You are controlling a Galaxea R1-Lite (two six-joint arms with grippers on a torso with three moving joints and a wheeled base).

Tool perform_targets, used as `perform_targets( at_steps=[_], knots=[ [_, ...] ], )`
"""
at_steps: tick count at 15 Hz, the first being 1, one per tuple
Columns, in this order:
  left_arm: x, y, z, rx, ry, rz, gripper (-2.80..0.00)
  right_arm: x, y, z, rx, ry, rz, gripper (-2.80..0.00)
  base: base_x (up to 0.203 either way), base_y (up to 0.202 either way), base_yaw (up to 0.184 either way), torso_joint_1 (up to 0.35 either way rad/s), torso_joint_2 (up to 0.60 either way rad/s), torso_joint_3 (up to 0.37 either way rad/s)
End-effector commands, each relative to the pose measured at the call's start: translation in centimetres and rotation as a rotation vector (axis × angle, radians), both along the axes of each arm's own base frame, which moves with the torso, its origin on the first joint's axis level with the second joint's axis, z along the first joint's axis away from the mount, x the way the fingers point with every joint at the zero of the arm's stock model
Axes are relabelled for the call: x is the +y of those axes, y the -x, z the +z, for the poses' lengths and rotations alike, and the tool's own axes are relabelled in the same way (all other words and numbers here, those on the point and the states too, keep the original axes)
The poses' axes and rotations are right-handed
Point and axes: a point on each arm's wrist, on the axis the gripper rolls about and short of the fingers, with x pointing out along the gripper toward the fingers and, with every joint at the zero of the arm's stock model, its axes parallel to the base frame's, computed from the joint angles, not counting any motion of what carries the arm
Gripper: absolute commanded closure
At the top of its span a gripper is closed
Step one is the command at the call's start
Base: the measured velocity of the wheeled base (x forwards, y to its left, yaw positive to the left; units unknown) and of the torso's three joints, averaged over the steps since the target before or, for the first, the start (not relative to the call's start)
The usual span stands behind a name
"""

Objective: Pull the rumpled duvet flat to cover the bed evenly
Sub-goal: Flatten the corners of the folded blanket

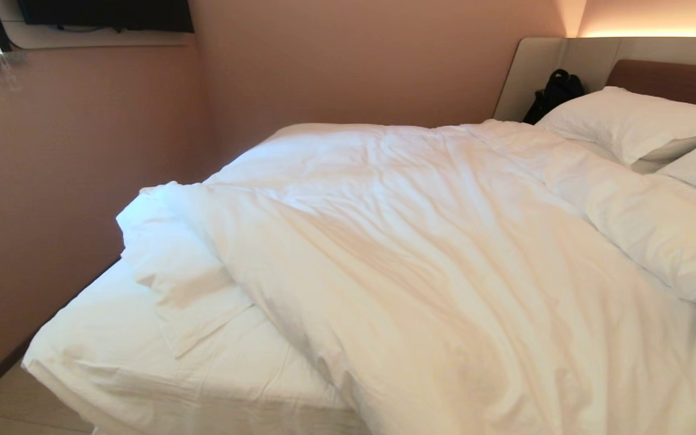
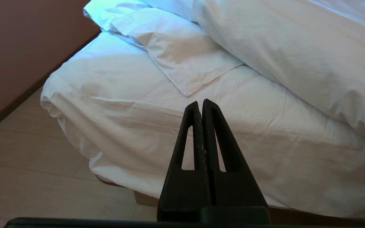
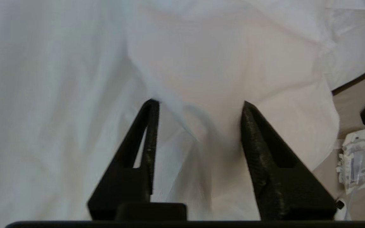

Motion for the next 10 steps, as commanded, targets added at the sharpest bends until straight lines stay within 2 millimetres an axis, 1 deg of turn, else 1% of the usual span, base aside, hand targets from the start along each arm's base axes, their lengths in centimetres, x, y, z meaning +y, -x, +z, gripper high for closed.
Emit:
perform_targets(
  at_steps=[1,2,4,6,8,10],
  knots=[
    [0.0,0.0,0.0,0.000,0.001,0.002,0.00,1.9,1.9,0.3,-0.006,-0.033,0.085,-2.80,0.000,0.000,0.000,0.000,0.00,0.000],
    [0.0,0.0,0.0,0.000,0.001,0.002,0.00,2.7,2.7,0.1,0.006,-0.047,0.113,-2.80,0.000,0.000,0.000,0.000,0.00,0.000],
    [0.0,0.0,0.0,0.000,0.001,0.002,0.00,3.2,3.2,0.0,0.013,-0.060,0.134,-2.80,0.000,0.000,0.000,0.000,0.00,0.000],
    [0.0,0.0,0.0,0.000,0.001,0.002,0.00,5.0,6.0,-0.3,0.013,-0.070,0.161,-2.80,0.000,0.000,0.000,0.000,0.00,0.000],
    [0.0,0.0,0.0,0.000,0.001,0.002,0.00,7.0,9.6,-0.8,0.004,-0.067,0.175,-2.80,0.000,0.000,0.000,0.000,0.00,0.000],
    [0.0,0.0,0.0,0.000,0.001,0.000,0.00,8.5,12.5,-2.0,0.006,-0.073,0.165,-2.80,0.000,0.000,0.000,0.000,0.00,0.000]
  ],
)
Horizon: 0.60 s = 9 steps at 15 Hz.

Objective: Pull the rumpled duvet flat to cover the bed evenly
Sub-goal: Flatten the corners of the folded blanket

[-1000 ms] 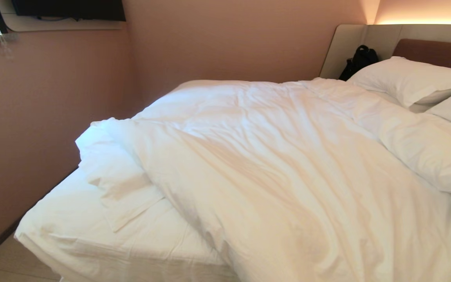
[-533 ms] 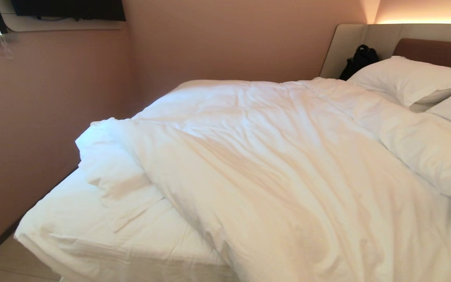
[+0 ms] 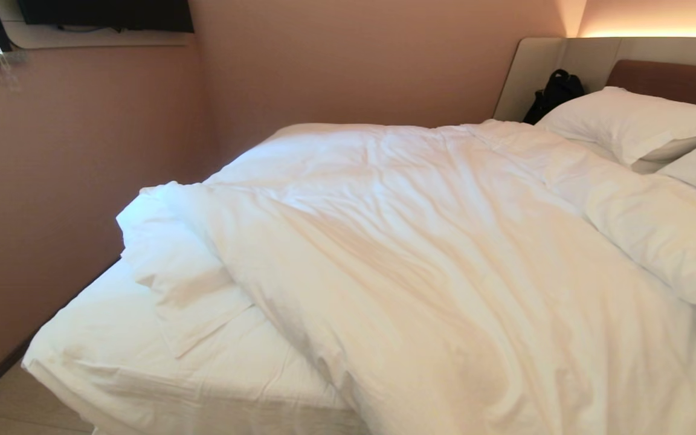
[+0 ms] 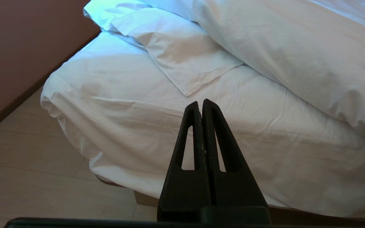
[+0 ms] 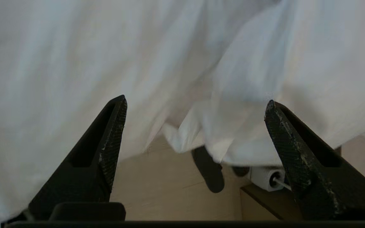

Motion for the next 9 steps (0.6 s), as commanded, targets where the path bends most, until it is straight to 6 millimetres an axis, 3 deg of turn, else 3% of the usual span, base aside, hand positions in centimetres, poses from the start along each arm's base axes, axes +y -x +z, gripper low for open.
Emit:
perform_targets(
  at_steps=[1,2,4,6,9],
  knots=[
    [0.0,0.0,0.0,0.000,0.001,0.002,0.00,2.1,4.6,-0.3,-0.059,0.031,-0.030,-2.80,0.000,0.000,0.000,0.000,0.00,0.000],
    [0.0,0.0,0.0,0.000,0.001,0.002,0.00,2.5,5.7,-0.7,-0.062,0.032,-0.053,0.00,0.000,0.000,0.000,0.000,0.00,0.000],
    [0.0,0.0,0.0,0.000,0.001,0.000,0.00,3.4,8.2,-1.0,-0.108,0.067,-0.108,0.00,0.000,0.000,0.000,0.000,0.00,0.000],
    [0.0,0.0,0.0,0.000,0.001,0.002,0.00,4.1,10.0,-2.8,-0.072,0.073,-0.181,0.00,0.000,0.000,0.000,0.000,0.00,0.000],
    [0.0,0.0,0.0,0.000,0.001,0.001,0.00,4.7,10.9,-5.3,-0.017,0.022,-0.237,0.00,0.000,0.000,0.000,0.000,0.00,0.000]
  ],
)
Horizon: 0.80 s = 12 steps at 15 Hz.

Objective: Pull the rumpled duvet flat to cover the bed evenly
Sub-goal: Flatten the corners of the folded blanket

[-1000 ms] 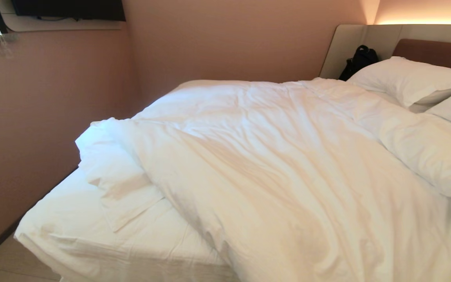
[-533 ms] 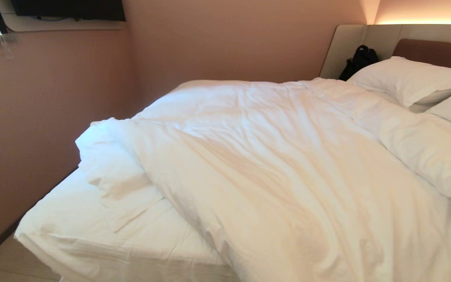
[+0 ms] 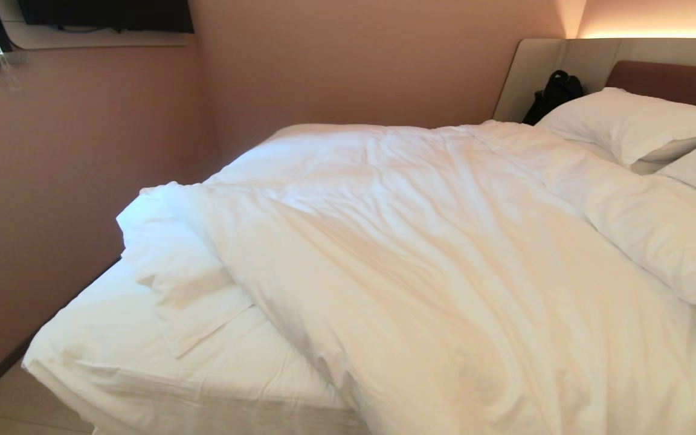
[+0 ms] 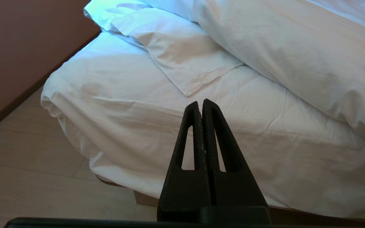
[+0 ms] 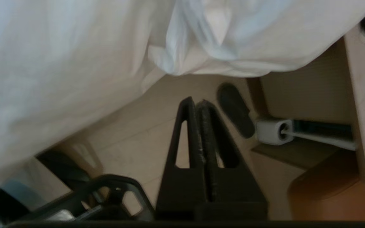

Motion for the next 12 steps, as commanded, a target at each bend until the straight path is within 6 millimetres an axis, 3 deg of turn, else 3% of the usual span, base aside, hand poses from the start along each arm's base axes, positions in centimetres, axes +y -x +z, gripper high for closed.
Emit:
perform_targets(
  at_steps=[1,6,10,12],
  knots=[
    [0.0,0.0,0.0,0.000,0.001,0.001,0.00,0.6,0.9,-1.3,0.002,-0.035,-0.046,0.00,0.000,0.000,0.000,0.000,0.00,0.000],
    [0.0,0.0,0.0,0.000,0.001,0.001,0.00,0.0,0.1,-3.2,0.004,-0.165,-0.163,0.00,0.000,0.000,0.000,0.000,0.00,0.000],
    [0.0,0.0,0.0,0.000,0.001,0.001,0.00,-2.8,-2.2,-4.7,-0.013,-0.161,-0.232,0.00,0.000,0.000,0.000,0.000,0.00,0.000],
    [0.0,0.0,0.0,0.000,0.001,0.001,0.00,-3.6,-2.4,-5.1,0.002,-0.159,-0.258,0.00,0.000,0.000,0.000,0.000,0.00,0.000]
  ],
)
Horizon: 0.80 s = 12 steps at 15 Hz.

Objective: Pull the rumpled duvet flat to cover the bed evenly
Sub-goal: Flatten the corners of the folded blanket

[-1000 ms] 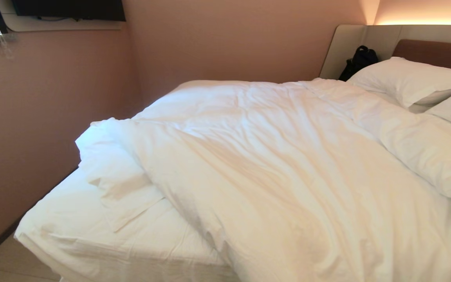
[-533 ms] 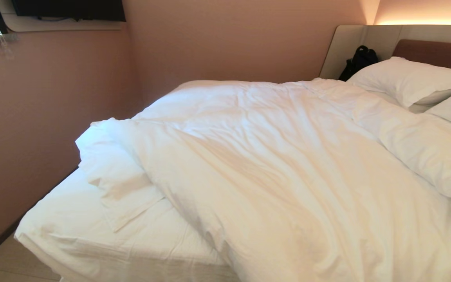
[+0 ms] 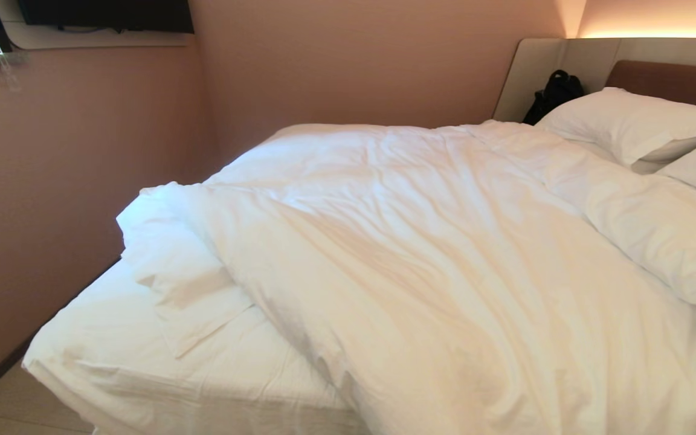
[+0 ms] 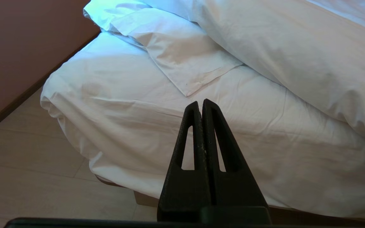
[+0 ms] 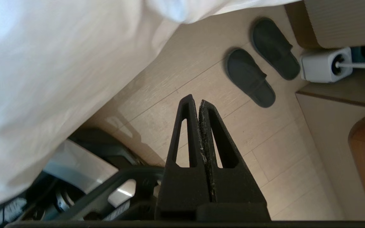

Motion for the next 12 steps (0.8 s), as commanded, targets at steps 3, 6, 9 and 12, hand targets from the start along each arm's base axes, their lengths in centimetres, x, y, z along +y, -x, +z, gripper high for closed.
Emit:
perform_targets(
  at_steps=[3,6,9,12],
  knots=[
    [0.0,0.0,0.0,0.000,0.001,0.001,0.00,-3.3,-2.3,-0.9,-0.037,0.069,-0.027,0.00,0.000,0.000,0.000,0.000,0.00,0.000],
    [0.0,0.0,0.0,0.000,0.001,0.001,0.00,-4.6,-3.0,-1.4,-0.048,0.155,0.027,0.00,0.000,0.000,0.000,0.000,0.00,0.000],
    [0.0,0.0,0.0,0.000,0.001,0.001,0.00,-5.0,-3.3,-1.4,-0.031,0.172,0.069,0.00,0.000,0.000,0.000,0.000,0.00,0.000],
    [0.0,0.0,0.0,0.000,0.001,0.001,0.00,-5.3,-3.6,-1.8,0.000,0.168,0.101,-2.80,0.000,0.000,0.000,0.000,0.00,0.000]
  ],
)
